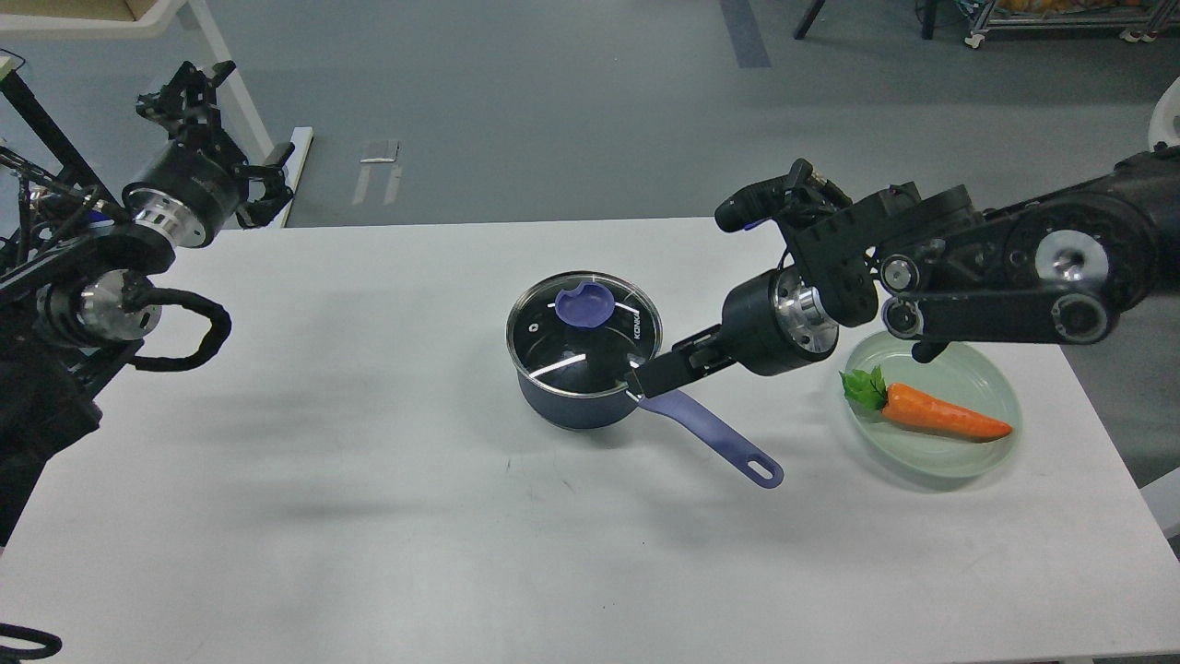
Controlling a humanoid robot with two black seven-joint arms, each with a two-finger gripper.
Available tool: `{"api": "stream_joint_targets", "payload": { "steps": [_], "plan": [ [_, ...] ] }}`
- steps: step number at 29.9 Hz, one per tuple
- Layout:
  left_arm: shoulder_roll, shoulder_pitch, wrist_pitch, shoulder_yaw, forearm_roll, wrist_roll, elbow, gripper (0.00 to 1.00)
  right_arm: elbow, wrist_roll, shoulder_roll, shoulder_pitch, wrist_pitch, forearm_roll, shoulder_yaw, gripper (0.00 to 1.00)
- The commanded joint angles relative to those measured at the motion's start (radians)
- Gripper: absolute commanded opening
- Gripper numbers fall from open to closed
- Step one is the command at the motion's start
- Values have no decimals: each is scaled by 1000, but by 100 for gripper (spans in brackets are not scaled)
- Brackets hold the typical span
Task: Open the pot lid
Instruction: 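Reach the right gripper down and grasp the lavender saucepan handle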
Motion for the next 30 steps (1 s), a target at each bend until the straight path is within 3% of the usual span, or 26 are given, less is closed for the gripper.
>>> {"api": "stream_joint_targets", "payload": {
  "steps": [1, 16, 24, 30],
  "plan": [
    [8, 0, 0, 0, 0, 0, -2, 99, 15, 0, -3, -6, -1, -74, -25, 89],
    [7, -20, 4, 0, 1, 3, -18, 99, 14, -12, -1, -32, -10, -157, -50, 59],
    [5, -22, 4, 2, 7, 3, -31, 99, 12, -12, -1, -35, -10, -149, -50, 51],
    [3, -34, 3, 2, 67, -6, -38, 99, 8, -12, 2, -54, -8, -150, -51, 51]
  ]
}}
